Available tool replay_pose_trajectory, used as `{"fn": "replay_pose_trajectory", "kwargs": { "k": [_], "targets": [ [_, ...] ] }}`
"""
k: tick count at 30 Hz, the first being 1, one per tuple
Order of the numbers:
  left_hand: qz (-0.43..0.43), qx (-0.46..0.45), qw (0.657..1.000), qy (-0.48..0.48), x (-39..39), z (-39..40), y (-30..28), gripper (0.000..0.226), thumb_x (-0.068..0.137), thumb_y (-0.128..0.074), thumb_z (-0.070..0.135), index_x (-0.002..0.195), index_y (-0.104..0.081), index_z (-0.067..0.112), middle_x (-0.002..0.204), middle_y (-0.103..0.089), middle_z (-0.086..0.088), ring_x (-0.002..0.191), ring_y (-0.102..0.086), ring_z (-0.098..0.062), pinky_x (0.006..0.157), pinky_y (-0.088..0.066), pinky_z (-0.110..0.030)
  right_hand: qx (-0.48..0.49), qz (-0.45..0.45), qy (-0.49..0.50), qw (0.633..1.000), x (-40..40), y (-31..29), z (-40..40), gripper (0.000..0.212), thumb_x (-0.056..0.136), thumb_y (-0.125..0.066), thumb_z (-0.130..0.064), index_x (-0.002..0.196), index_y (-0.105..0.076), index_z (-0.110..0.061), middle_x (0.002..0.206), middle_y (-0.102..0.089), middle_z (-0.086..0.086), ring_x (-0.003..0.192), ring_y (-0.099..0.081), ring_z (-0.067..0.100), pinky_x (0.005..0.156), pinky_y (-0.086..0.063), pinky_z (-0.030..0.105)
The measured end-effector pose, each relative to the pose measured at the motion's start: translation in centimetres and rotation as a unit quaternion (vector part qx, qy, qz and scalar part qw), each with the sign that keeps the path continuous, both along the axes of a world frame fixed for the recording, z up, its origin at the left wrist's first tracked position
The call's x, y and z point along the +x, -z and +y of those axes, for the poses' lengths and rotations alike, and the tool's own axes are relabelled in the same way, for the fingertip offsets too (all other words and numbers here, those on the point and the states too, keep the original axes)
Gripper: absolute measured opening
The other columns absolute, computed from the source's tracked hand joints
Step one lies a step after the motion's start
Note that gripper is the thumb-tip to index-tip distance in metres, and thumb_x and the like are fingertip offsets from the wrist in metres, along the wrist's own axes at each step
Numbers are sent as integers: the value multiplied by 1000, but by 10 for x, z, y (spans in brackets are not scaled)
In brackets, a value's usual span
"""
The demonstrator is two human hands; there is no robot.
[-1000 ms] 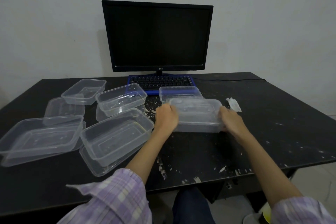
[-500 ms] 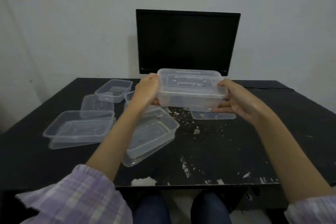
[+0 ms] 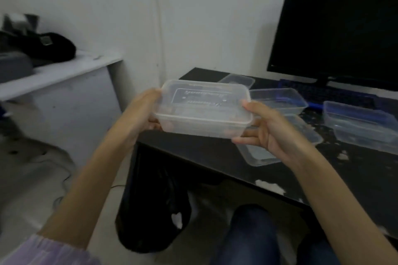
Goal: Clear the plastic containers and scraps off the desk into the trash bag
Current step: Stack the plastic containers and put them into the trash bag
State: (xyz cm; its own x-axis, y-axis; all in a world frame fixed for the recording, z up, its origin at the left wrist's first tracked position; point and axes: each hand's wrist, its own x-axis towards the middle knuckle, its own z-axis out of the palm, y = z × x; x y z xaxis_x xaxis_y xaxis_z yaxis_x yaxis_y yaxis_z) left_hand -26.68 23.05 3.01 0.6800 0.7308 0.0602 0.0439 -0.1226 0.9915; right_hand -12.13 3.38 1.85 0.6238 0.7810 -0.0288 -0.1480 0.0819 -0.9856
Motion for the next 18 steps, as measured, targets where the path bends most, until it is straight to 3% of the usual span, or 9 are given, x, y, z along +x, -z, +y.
{"fn": "replay_pose_trajectory", "kwargs": {
  "k": [5,8,10,13,18],
  "targets": [
    [62,-7,998,-20,-82,31,31,26,96,-40,21,90,-65,18,92,-64,-9,80,-62,-23,62,-57,-37,-9,13,-80,997,-53,41,37,26,94,-53,-29,119,-56,-23,110,-71,10,93,-70,33,81,-58,43],
    [118,-50,992,-19,-114,53,60,28,94,-41,22,105,-66,15,107,-67,-11,90,-66,-26,56,-58,-34,-38,21,-102,994,-78,71,52,34,93,-54,-30,127,-51,-27,110,-71,4,93,-71,29,81,-57,44],
    [167,-56,984,-7,-127,63,83,32,92,-43,26,112,-66,18,109,-68,-10,96,-67,-29,67,-58,-37,-58,35,-109,992,-91,91,57,37,93,-55,-31,129,-48,-30,111,-70,3,92,-71,27,80,-58,43],
    [212,-81,973,-29,-134,70,118,27,91,-47,31,103,-69,21,103,-70,-9,93,-68,-30,84,-55,-46,-97,41,-111,988,-103,126,64,40,92,-56,-32,131,-45,-34,111,-69,2,92,-71,25,81,-58,43],
    [257,-125,957,-55,-117,65,174,26,97,-42,24,100,-63,8,100,-67,-10,87,-64,-28,71,-51,-32,-172,89,-84,977,-95,176,73,41,93,-57,-30,132,-45,-34,116,-63,4,94,-69,25,71,-59,34]
  ]
}}
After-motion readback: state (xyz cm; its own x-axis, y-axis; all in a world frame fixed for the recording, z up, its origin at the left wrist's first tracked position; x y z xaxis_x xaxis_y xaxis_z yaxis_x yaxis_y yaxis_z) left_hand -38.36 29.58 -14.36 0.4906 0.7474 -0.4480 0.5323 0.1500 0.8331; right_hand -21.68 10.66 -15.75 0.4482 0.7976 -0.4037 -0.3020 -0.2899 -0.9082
